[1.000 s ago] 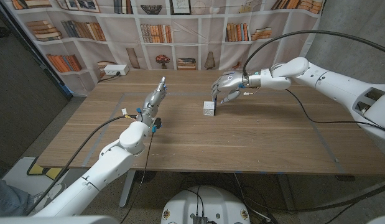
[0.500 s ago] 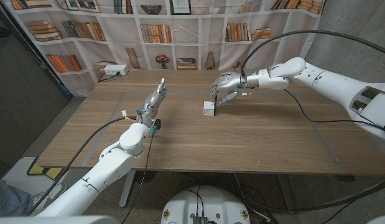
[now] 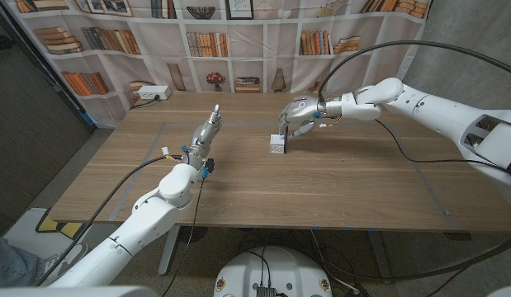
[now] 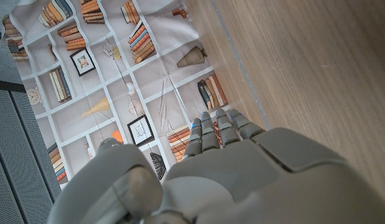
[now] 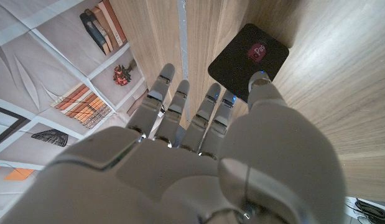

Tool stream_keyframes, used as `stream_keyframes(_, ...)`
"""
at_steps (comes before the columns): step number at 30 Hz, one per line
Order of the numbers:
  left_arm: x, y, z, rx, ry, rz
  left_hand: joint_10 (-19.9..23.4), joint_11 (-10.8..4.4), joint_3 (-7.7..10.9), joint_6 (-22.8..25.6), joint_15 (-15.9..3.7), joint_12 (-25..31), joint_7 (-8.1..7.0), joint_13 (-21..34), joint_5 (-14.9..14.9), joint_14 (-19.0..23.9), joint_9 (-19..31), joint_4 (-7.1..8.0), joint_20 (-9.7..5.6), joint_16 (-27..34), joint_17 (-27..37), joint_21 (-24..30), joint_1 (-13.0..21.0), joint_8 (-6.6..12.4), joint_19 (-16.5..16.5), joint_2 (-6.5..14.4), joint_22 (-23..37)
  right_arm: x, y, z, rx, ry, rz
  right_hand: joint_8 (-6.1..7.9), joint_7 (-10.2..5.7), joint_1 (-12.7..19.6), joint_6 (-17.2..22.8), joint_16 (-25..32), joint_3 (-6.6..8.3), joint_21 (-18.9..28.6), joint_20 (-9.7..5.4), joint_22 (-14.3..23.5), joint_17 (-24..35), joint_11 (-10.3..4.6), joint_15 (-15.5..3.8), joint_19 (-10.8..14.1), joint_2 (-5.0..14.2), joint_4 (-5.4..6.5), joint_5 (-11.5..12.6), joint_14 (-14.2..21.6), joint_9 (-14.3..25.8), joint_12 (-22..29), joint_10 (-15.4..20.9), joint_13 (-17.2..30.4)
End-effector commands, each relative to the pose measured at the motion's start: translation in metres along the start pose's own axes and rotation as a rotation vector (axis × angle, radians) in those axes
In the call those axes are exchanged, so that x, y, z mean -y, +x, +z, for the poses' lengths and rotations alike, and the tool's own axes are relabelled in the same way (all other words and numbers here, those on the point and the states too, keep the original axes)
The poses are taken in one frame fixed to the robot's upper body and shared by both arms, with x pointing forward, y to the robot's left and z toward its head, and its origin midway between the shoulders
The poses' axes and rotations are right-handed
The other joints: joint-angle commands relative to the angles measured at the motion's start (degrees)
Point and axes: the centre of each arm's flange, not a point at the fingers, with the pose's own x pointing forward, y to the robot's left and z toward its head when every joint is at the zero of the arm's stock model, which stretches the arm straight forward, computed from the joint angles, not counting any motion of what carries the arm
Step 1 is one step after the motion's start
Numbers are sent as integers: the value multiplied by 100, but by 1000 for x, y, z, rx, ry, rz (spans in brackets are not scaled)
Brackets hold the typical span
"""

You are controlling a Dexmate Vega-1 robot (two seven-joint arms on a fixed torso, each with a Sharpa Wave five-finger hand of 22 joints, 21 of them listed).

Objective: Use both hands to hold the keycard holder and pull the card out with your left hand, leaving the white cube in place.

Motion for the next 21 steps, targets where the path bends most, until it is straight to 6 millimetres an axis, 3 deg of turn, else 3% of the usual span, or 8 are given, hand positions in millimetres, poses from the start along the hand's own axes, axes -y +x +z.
stream_keyframes(1, 2, 1, 0, 5, -5, -5, 20, -14, -41, 44, -14, -31, -2, 11, -31, 23, 12, -5, 27, -14, 25, -19, -29, -21, -26, -6, 18, 1, 1, 1, 1, -4, -12, 34, -6, 12, 84, 39, -21, 20, -41, 17, 9, -2, -631, 47, 58, 12, 10, 110, 17, 45, 129, 18)
stream_keyframes(21, 2, 2, 1, 3, -2, -7, 18, -8, -64, 45, -9, -35, -10, 11, -32, 19, 13, -2, 46, -16, 25, -21, -25, -24, -46, 3, 19, -3, 3, 2, 5, 8, 9, 98, -11, 60, 371, 68, 14, 25, -96, 18, 4, -5, -708, 112, 187, -9, -6, 536, 12, 92, 602, 26)
